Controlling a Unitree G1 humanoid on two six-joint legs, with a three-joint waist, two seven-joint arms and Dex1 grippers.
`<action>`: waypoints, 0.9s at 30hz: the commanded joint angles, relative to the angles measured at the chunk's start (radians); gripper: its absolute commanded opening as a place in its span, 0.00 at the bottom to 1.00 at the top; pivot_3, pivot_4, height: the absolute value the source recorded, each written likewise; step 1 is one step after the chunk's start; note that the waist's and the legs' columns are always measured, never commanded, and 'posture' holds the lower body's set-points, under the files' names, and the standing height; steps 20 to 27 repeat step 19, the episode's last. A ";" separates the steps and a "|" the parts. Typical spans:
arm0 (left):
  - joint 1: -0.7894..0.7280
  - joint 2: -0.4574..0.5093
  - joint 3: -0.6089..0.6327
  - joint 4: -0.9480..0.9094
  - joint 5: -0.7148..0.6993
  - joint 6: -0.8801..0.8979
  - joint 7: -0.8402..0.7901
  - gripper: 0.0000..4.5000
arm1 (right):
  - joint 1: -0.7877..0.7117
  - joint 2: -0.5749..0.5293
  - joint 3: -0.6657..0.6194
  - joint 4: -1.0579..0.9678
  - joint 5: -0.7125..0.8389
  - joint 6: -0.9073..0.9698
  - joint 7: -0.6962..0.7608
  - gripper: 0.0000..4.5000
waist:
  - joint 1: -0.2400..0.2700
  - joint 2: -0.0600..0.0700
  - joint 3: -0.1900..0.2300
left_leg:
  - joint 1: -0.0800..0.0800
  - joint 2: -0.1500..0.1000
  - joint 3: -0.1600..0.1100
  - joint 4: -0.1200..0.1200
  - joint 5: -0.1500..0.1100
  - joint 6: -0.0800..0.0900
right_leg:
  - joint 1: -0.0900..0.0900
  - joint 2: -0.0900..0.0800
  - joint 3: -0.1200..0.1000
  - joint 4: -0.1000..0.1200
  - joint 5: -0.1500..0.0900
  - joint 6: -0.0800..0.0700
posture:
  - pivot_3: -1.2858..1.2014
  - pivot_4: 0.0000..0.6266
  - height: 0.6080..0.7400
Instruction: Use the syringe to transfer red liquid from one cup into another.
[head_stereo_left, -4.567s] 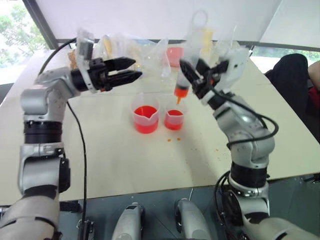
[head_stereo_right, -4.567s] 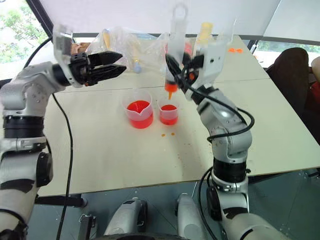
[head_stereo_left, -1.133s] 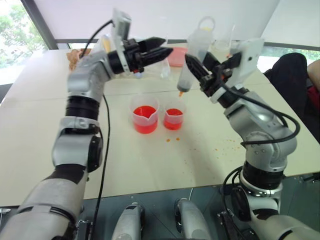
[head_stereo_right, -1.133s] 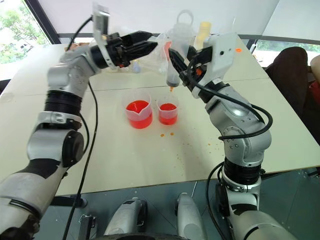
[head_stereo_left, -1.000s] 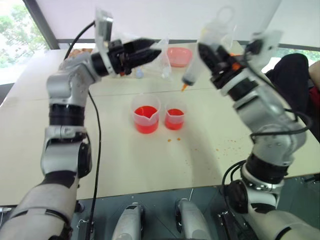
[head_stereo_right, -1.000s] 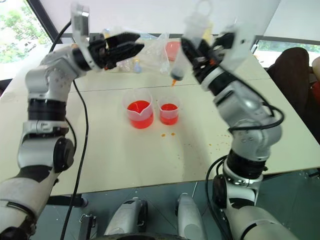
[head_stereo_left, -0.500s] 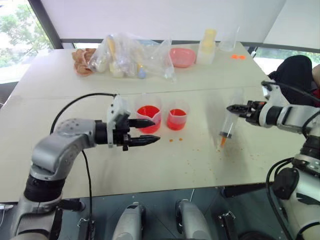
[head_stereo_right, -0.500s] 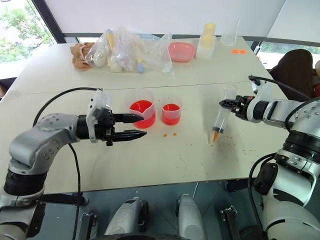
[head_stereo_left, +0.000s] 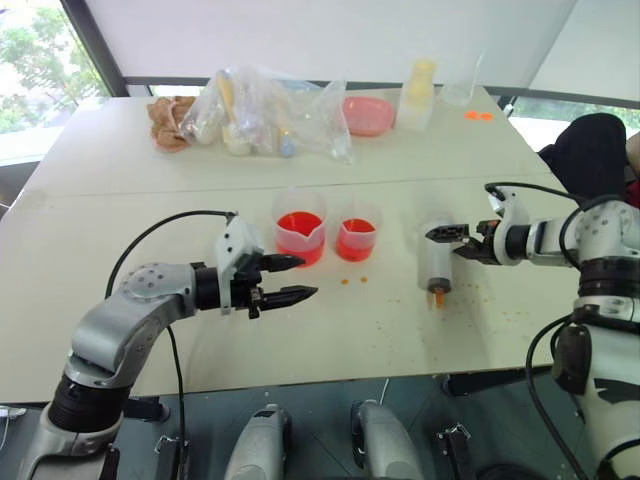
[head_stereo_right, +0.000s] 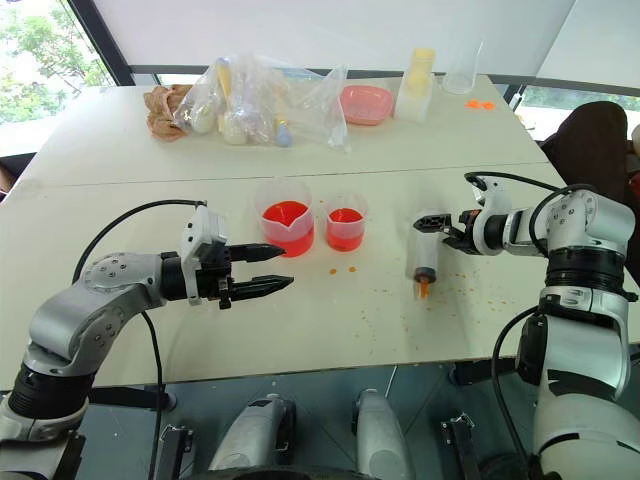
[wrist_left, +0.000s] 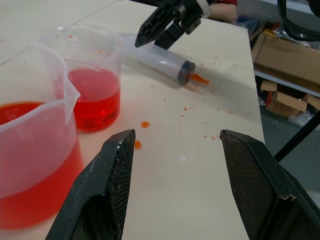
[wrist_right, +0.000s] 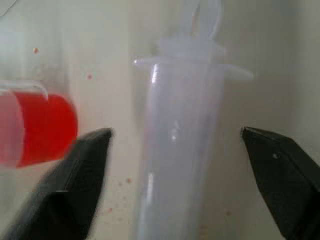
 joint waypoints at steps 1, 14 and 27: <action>0.014 0.000 0.017 -0.021 -0.017 -0.015 0.012 0.63 | 0.030 -0.052 0.053 -0.059 -0.034 -0.038 0.057 0.99 | 0.003 0.000 0.000 | 0.000 0.000 0.000 0.000 0.000 0.000 | 0.000 0.000 0.000 0.000 0.000 0.000 | 0.52 0.24 1.00; -0.026 0.110 0.383 0.115 -0.205 0.110 0.114 0.63 | 0.513 -0.227 -0.227 -0.583 0.045 -0.538 0.471 0.99 | -0.001 0.000 0.000 | 0.001 0.001 -0.001 0.000 -0.001 0.002 | 0.001 0.000 -0.002 0.000 0.000 0.001 | 0.52 0.24 1.00; 0.055 0.137 0.404 0.215 -0.135 0.027 0.099 0.63 | 0.693 -0.093 -0.318 -0.697 0.028 -0.718 0.431 0.99 | 0.001 0.000 0.000 | 0.003 0.001 0.000 0.000 -0.001 0.001 | 0.002 0.000 -0.001 0.000 -0.001 -0.001 | 0.52 0.24 1.00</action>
